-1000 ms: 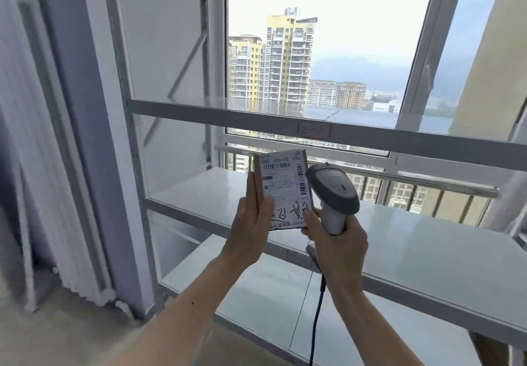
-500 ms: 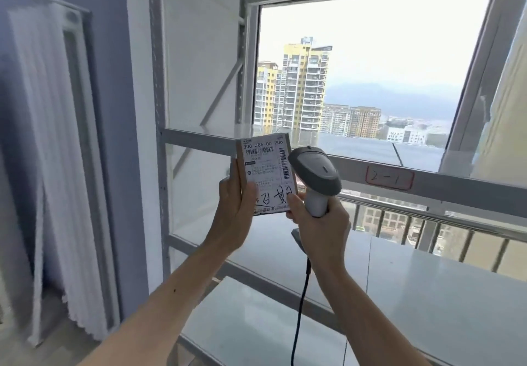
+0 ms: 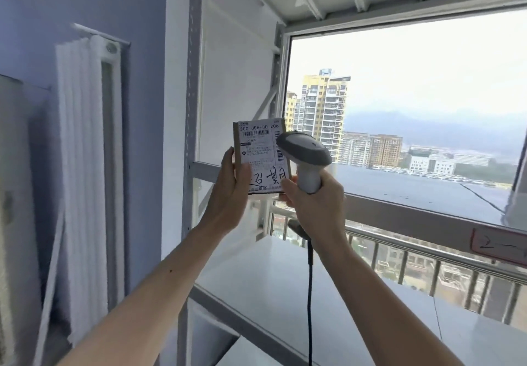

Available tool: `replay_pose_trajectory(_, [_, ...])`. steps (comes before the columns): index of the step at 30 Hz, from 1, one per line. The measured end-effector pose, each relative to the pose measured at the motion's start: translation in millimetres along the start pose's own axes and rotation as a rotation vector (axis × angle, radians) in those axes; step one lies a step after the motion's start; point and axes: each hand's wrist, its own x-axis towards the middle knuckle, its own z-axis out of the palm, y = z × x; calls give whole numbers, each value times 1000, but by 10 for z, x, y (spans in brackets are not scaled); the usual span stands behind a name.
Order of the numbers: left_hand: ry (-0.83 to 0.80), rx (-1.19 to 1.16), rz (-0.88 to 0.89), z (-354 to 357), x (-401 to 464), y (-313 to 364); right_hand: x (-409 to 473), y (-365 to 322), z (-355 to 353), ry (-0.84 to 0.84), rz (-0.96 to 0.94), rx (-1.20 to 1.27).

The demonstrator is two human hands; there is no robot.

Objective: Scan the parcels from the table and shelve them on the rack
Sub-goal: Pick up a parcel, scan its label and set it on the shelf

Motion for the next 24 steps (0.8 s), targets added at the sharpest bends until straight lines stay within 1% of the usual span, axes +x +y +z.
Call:
replay_pose_trajectory(5, [-16,33,-13,-316,551,-431,442,-44,586,21,20,-26])
replay_pose_trajectory(7, [-64,17,-4,-429,762,-615,595,-76,838,37,37,-29])
replay_pose_trajectory(11, [-160,15,99,-601,1268,-917,944,-111,1278,59,84,-78])
replay_pose_trajectory(13, [-199,34,102,-660,1518,-1026,1126,-117,1446,70,115,-117])
replay_pose_trajectory(15, [-212,59,50,-683,1748,-1109,1316,-108,1580,89,135,-160])
replay_pose_trajectory(19, [-246,84,-131,-606,2185,-1257,1682,-64,1759,89,199,-204])
replay_pose_trajectory(24, [-314,118,-180,-371,2641,-1477,2157,68,1812,73,313,-301])
